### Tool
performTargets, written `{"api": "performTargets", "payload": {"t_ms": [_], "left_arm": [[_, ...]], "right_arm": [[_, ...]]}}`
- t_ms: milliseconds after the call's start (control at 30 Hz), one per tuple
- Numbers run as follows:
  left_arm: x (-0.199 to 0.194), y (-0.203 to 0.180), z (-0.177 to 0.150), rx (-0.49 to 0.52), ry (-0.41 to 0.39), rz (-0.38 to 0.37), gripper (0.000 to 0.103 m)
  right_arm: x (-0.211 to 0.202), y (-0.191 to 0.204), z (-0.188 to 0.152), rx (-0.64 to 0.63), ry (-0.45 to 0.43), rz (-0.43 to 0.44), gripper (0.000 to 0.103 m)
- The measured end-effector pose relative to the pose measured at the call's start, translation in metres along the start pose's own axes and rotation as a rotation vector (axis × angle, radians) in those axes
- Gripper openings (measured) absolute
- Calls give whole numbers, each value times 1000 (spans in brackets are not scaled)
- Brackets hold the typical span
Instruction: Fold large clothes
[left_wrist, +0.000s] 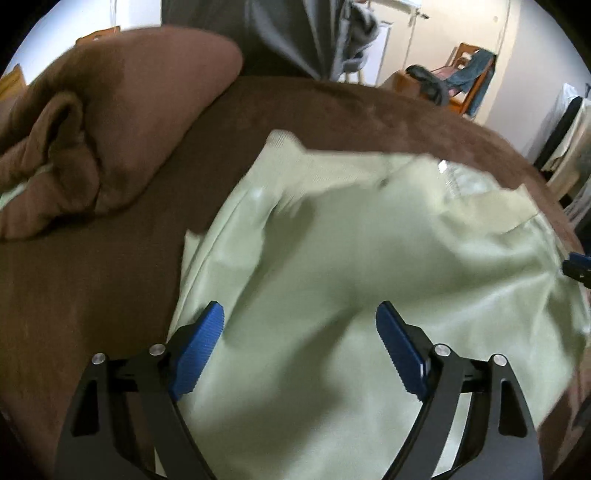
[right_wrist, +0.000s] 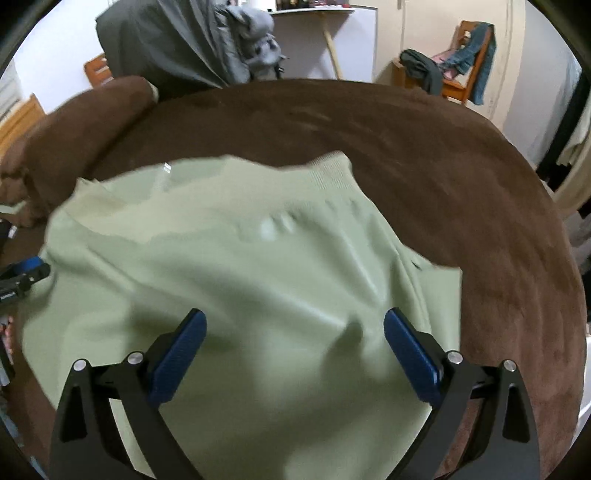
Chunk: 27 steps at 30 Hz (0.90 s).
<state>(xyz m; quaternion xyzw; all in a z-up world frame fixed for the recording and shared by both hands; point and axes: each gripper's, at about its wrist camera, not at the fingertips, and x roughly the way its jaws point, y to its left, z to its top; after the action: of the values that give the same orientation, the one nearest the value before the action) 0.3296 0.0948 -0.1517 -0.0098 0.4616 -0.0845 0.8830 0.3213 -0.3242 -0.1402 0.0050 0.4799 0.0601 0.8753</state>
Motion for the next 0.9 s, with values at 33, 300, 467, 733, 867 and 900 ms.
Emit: {"api": "performTargets", "payload": {"t_ms": [33, 300, 467, 733, 867, 900], "left_arm": [[-3, -4, 5, 6, -6, -9, 85], [23, -29, 42, 76, 47, -67, 86], [52, -25, 36, 46, 94, -83, 89], [74, -12, 37, -10, 55, -59, 96], [79, 1, 39, -52, 25, -33, 96], [80, 3, 39, -53, 19, -24, 96]], "right_arm": [[1, 1, 7, -3, 1, 9, 95], [50, 44, 47, -62, 79, 26, 95], [76, 59, 50, -84, 106, -32, 97], [94, 38, 64, -39, 92, -59, 97], [97, 33, 65, -31, 86, -73, 97], [98, 32, 64, -25, 83, -74, 97]]}}
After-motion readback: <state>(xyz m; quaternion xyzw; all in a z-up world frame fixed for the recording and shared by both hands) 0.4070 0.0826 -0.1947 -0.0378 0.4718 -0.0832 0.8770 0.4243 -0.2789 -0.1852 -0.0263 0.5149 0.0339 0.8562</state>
